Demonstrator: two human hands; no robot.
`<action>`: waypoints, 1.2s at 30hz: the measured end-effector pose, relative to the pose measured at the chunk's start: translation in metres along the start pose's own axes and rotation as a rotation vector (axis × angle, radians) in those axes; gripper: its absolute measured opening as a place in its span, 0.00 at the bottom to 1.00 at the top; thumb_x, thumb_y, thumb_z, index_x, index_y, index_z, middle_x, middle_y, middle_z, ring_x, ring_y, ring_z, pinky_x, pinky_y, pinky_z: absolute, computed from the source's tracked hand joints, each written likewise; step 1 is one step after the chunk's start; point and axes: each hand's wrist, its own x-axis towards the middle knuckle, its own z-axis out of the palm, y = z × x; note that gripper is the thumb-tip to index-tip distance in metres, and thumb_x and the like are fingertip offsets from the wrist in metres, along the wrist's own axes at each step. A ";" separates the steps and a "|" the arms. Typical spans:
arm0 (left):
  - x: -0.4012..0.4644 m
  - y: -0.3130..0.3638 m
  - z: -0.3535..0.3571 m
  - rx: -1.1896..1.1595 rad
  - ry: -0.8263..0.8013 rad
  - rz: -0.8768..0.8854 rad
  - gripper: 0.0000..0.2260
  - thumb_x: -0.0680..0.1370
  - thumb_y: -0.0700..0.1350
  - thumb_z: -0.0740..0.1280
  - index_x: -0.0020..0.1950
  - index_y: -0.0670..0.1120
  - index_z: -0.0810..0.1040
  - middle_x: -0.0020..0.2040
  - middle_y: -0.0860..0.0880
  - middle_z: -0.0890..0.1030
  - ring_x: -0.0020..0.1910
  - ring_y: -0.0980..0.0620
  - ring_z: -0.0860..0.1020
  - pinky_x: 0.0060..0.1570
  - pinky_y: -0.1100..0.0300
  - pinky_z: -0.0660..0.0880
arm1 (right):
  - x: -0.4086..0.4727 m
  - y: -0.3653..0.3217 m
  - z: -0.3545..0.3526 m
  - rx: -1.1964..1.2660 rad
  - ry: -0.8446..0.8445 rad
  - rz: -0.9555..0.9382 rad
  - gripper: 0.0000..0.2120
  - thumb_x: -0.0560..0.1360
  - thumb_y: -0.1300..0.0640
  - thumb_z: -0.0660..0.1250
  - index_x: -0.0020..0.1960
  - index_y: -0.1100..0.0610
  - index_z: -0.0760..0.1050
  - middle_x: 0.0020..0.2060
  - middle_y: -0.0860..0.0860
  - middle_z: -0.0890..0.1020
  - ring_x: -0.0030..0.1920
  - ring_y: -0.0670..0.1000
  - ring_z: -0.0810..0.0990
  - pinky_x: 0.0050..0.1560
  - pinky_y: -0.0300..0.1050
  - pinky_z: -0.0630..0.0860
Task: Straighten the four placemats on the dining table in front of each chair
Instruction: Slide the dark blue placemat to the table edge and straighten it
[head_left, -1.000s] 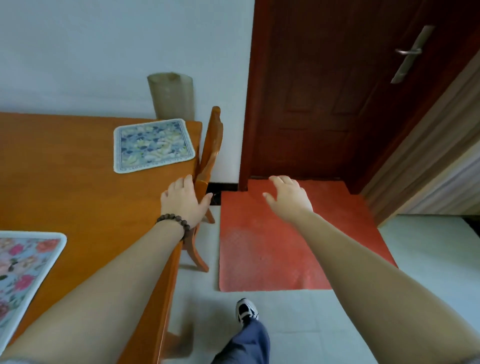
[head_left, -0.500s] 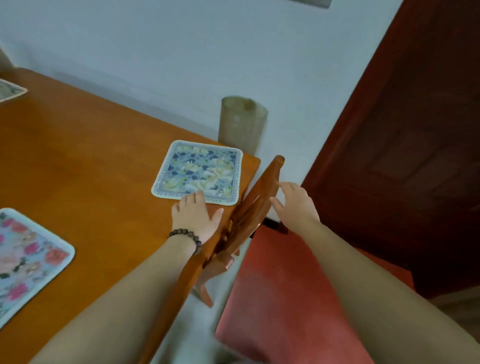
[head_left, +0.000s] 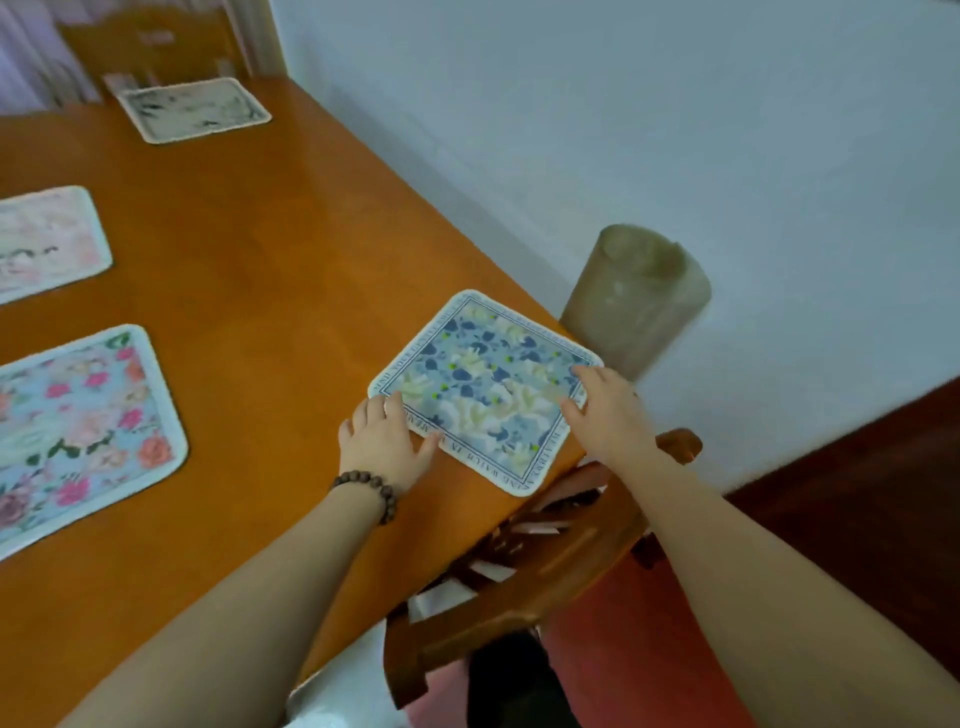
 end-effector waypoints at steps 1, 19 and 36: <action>0.008 0.005 0.004 0.000 0.000 -0.038 0.35 0.76 0.66 0.55 0.75 0.44 0.57 0.74 0.43 0.62 0.73 0.44 0.58 0.70 0.44 0.58 | 0.017 0.007 0.003 -0.001 -0.030 -0.024 0.24 0.78 0.49 0.60 0.71 0.58 0.65 0.67 0.56 0.70 0.67 0.57 0.67 0.63 0.53 0.67; 0.137 0.041 0.056 0.053 -0.183 -0.355 0.46 0.71 0.73 0.54 0.77 0.52 0.34 0.78 0.44 0.38 0.75 0.43 0.37 0.72 0.39 0.43 | 0.119 0.060 0.090 -0.073 -0.432 0.073 0.43 0.73 0.28 0.52 0.77 0.47 0.36 0.74 0.57 0.31 0.73 0.62 0.30 0.70 0.66 0.38; 0.092 0.001 0.074 0.065 -0.016 -0.385 0.41 0.71 0.73 0.53 0.76 0.50 0.55 0.72 0.44 0.62 0.70 0.43 0.59 0.67 0.47 0.60 | 0.163 0.035 0.115 -0.132 -0.388 -0.143 0.38 0.74 0.31 0.52 0.78 0.48 0.48 0.77 0.60 0.41 0.74 0.64 0.35 0.72 0.62 0.38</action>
